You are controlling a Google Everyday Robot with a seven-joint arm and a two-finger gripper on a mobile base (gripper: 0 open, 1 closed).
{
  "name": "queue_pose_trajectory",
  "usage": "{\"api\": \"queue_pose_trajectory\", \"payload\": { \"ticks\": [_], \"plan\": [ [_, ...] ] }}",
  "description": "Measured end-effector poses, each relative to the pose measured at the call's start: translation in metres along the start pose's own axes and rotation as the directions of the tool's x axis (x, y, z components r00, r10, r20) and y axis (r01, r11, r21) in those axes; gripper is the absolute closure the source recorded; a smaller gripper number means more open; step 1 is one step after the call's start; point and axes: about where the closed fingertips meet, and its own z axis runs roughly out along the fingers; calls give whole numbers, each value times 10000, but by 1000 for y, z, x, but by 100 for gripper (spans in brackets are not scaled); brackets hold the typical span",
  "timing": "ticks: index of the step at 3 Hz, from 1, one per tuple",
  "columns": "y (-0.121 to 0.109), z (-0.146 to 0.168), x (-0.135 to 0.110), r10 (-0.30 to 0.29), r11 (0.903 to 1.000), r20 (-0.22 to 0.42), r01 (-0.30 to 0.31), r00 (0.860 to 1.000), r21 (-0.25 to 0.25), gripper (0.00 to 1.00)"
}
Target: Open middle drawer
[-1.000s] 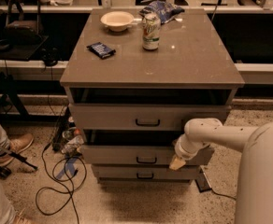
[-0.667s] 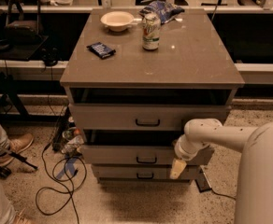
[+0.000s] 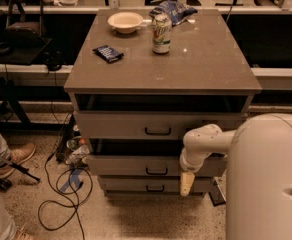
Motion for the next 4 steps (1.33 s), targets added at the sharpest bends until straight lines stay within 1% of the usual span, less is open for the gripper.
{"api": "queue_pose_trajectory", "payload": {
  "ticks": [1,2,4],
  "plan": [
    [2,10,1,-152,9994,-148,148,9998,-300,15],
    [3,11,4,-219,9986,245,230,9995,-468,41],
    [4,8,4,-213,9987,334,228,9992,-450,85]
  ]
}}
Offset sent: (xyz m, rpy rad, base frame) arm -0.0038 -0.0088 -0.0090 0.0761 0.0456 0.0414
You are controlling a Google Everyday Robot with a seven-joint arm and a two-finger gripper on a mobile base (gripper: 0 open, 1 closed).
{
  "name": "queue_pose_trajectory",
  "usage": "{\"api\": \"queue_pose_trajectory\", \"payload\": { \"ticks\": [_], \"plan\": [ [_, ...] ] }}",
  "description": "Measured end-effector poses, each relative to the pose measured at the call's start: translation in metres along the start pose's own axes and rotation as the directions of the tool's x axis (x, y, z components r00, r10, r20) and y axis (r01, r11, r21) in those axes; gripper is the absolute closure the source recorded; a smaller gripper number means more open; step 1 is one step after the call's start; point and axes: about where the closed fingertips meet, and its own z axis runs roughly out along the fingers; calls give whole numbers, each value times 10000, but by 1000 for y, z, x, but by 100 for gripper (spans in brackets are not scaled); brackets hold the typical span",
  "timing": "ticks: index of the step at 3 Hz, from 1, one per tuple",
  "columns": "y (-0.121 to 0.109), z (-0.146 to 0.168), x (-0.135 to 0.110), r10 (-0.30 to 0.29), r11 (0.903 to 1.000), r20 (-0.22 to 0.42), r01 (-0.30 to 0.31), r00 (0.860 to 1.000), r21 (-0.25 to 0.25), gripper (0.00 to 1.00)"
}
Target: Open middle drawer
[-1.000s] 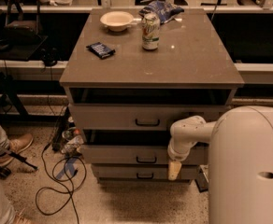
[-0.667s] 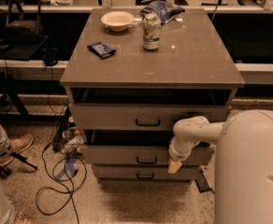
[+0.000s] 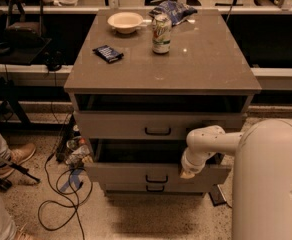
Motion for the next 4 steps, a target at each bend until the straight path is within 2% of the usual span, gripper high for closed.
{"api": "queue_pose_trajectory", "payload": {
  "ticks": [1,2,3,4],
  "plan": [
    [18,-10,4,49,9997,370,-58,9993,253,99],
    [18,-10,4,49,9997,370,-58,9993,253,94],
    [20,-8,4,47,9998,370,-54,9993,207,69],
    [22,-6,4,37,9999,371,-43,9993,163,37]
  ]
}}
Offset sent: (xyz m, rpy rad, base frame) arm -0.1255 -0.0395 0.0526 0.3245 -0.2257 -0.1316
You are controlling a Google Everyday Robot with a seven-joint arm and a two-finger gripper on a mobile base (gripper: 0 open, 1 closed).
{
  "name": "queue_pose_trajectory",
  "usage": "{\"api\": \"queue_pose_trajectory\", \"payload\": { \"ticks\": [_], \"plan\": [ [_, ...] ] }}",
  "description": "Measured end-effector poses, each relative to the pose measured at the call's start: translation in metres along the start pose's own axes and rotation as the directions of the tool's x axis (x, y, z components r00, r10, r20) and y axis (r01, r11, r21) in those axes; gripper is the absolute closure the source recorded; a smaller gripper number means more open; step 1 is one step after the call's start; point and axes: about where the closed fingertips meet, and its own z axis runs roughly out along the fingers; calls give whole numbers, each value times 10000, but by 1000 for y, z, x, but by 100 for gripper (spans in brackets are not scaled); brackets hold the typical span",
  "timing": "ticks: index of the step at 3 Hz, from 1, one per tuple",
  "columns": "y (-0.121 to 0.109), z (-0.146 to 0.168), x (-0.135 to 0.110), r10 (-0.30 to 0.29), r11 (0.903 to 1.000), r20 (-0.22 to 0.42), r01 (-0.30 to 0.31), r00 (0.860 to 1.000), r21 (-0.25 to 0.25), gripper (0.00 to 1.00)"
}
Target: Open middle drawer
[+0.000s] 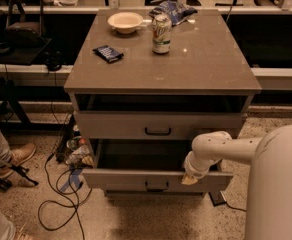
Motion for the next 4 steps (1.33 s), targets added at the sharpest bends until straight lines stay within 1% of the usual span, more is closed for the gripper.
{"api": "queue_pose_trajectory", "payload": {
  "ticks": [1,2,3,4],
  "plan": [
    [1,1,0,-21,10000,5,21,10000,-42,14],
    [6,2,-4,-384,9984,287,395,9989,-396,0],
    [18,0,-7,-791,9933,737,848,9941,-780,0],
    [31,-3,-7,-1021,9889,1003,1120,9897,-977,18]
  ]
}}
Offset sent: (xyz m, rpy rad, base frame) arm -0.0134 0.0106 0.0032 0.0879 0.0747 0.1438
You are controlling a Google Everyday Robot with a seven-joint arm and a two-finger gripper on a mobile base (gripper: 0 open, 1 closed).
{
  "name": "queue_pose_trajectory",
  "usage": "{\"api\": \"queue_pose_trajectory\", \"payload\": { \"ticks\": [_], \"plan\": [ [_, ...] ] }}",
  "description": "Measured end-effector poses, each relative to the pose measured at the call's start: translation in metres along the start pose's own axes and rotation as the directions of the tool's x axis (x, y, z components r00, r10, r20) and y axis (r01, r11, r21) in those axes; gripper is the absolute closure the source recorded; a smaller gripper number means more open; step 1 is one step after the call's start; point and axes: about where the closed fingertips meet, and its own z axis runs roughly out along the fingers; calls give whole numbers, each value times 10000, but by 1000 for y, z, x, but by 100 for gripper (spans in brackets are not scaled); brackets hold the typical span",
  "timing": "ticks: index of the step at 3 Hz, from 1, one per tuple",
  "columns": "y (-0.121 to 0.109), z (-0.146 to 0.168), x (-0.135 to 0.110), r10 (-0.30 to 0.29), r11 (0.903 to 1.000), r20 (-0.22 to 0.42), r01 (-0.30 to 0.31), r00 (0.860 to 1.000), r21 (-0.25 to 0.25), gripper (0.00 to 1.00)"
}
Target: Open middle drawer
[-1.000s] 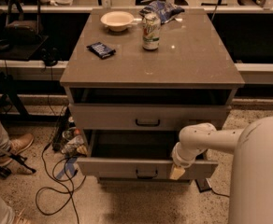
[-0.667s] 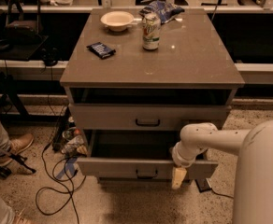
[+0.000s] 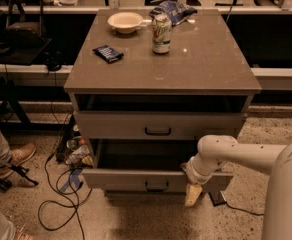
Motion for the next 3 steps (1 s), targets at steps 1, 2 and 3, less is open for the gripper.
{"api": "queue_pose_trajectory", "payload": {
  "ticks": [1,2,3],
  "plan": [
    [20,-4,3,83,9999,65,-83,9999,-67,42],
    [27,-7,3,98,10000,39,-98,9999,-5,64],
    [51,-9,4,221,9997,7,-221,9998,34,87]
  ]
}}
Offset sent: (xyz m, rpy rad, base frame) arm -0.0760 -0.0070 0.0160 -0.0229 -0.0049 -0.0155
